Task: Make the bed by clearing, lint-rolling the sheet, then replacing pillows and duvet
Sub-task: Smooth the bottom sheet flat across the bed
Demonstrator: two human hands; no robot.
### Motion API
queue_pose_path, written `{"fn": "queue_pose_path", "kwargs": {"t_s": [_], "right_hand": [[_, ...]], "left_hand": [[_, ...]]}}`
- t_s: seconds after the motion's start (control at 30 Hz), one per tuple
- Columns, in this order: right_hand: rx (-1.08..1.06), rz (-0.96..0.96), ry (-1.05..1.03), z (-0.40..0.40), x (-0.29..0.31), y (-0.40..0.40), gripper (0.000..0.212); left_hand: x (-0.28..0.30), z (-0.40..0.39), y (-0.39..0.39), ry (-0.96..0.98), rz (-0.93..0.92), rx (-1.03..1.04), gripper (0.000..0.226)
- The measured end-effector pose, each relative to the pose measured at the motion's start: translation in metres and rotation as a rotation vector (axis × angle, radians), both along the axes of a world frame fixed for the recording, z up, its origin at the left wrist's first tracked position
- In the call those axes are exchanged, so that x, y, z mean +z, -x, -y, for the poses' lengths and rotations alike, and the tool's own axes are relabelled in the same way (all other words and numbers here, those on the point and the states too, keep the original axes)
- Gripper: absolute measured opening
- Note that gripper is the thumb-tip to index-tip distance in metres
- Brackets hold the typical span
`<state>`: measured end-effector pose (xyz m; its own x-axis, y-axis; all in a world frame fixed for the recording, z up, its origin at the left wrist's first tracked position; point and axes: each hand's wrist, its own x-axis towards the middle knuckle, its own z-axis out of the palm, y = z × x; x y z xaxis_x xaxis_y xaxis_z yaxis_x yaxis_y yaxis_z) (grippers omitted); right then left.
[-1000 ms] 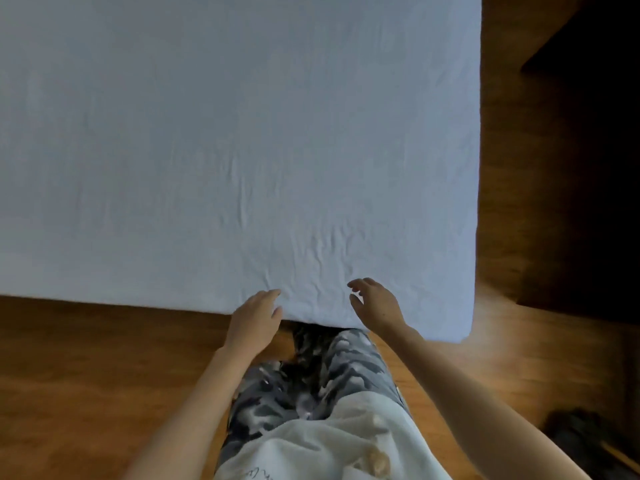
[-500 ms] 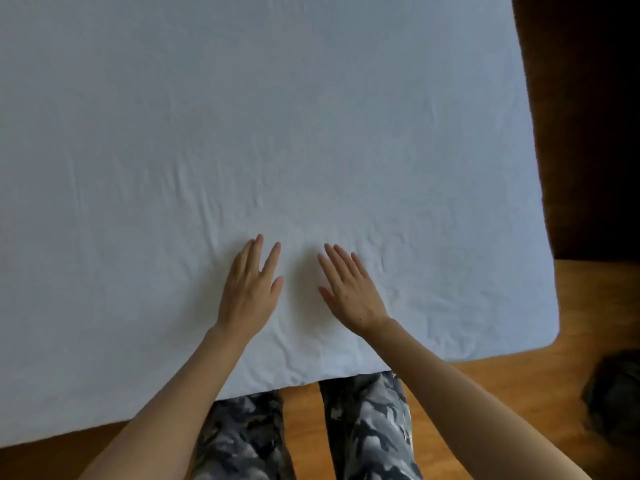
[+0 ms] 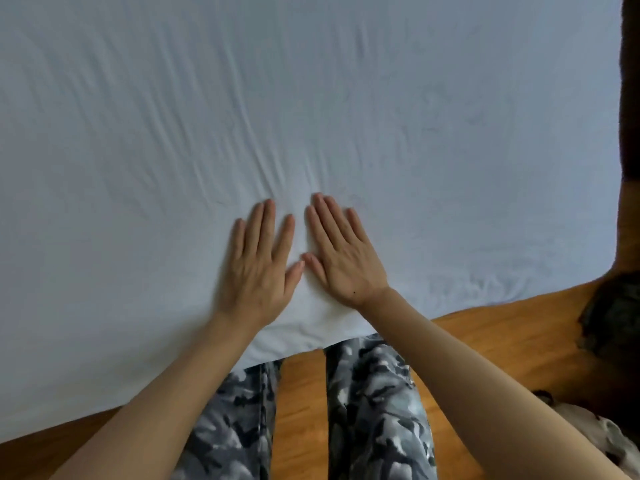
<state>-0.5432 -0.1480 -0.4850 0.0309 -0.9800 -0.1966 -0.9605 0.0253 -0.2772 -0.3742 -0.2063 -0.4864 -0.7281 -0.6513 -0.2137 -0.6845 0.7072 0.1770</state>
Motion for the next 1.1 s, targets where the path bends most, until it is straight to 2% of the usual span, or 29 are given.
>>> {"fn": "queue_pose_path", "kwargs": {"t_s": [0.1, 0.27, 0.37, 0.53, 0.67, 0.8, 0.93, 1.1], "right_hand": [[0.017, -0.026, 0.002, -0.002, 0.003, -0.002, 0.061], [-0.004, 0.003, 0.107, 0.0, 0.019, 0.016, 0.059], [-0.083, -0.026, 0.174, 0.003, 0.029, 0.052, 0.056], [-0.263, -0.126, 0.128, -0.006, 0.02, 0.147, 0.05], [-0.453, -0.175, 0.038, -0.043, 0.007, 0.223, 0.058], [-0.644, -0.169, -0.001, -0.088, -0.002, 0.273, 0.064], [-0.78, -0.167, -0.044, -0.13, -0.008, 0.309, 0.064], [-0.765, -0.134, -0.016, -0.145, -0.008, 0.32, 0.061]], "left_hand": [[0.001, -0.006, -0.003, 0.004, 0.009, -0.01, 0.068], [0.015, -0.001, 0.011, 0.008, -0.183, 0.129, 0.063], [0.026, 0.009, 0.045, 0.026, -0.243, 0.184, 0.062], [0.024, -0.001, 0.151, 0.054, -0.309, 0.036, 0.058], [0.016, -0.05, 0.238, 0.011, -0.339, -0.106, 0.059], [0.003, -0.096, 0.299, 0.016, -0.249, -0.217, 0.07], [-0.008, -0.113, 0.32, 0.059, -0.131, -0.238, 0.078], [-0.014, -0.115, 0.328, 0.089, -0.1, -0.318, 0.078]]}}
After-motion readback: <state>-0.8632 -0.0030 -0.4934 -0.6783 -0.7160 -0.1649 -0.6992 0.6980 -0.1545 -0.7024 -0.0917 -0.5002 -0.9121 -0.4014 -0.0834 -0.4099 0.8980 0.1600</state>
